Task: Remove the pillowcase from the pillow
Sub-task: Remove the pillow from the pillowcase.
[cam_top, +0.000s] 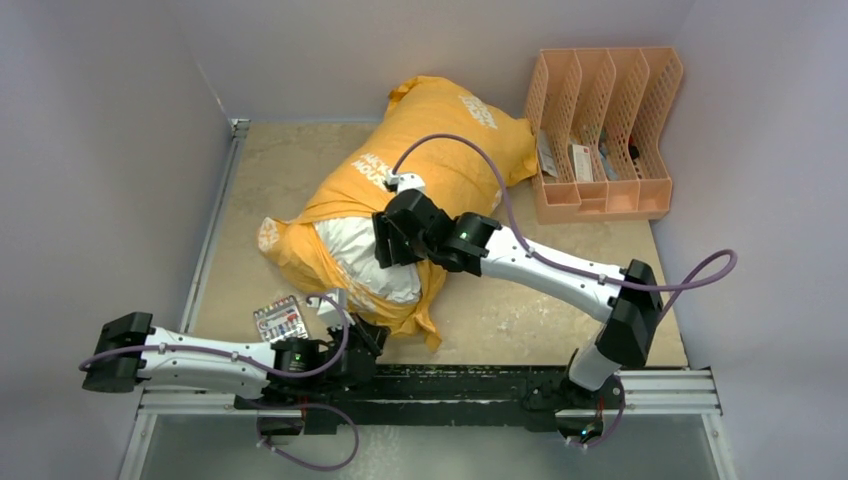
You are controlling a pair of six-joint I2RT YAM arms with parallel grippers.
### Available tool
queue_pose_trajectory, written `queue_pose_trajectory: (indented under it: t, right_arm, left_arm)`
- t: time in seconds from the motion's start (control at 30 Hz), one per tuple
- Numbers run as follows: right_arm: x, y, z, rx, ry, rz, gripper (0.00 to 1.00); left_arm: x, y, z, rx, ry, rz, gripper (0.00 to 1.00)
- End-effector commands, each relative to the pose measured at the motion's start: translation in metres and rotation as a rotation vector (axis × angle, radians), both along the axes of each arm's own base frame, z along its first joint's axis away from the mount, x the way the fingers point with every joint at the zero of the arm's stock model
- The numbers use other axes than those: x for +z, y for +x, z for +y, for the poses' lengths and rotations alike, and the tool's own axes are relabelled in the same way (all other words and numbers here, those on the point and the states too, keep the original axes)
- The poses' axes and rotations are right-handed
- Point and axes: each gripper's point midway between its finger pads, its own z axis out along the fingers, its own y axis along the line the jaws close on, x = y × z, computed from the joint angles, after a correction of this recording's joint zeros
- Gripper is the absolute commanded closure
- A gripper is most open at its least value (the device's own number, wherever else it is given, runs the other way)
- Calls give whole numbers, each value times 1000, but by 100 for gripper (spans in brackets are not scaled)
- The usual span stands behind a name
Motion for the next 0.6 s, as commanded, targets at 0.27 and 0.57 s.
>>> queue_pose_trajectory:
  t: [0.27,0.57]
  right_arm:
    - [-65,-42,11,-108,-99,56,5]
    - [-59,-87,-6,-119,-92,61,2]
  left_arm:
    - [18,1,-8,-25,42,-39,100]
    - [15,1,-5,-21,40,-34,100]
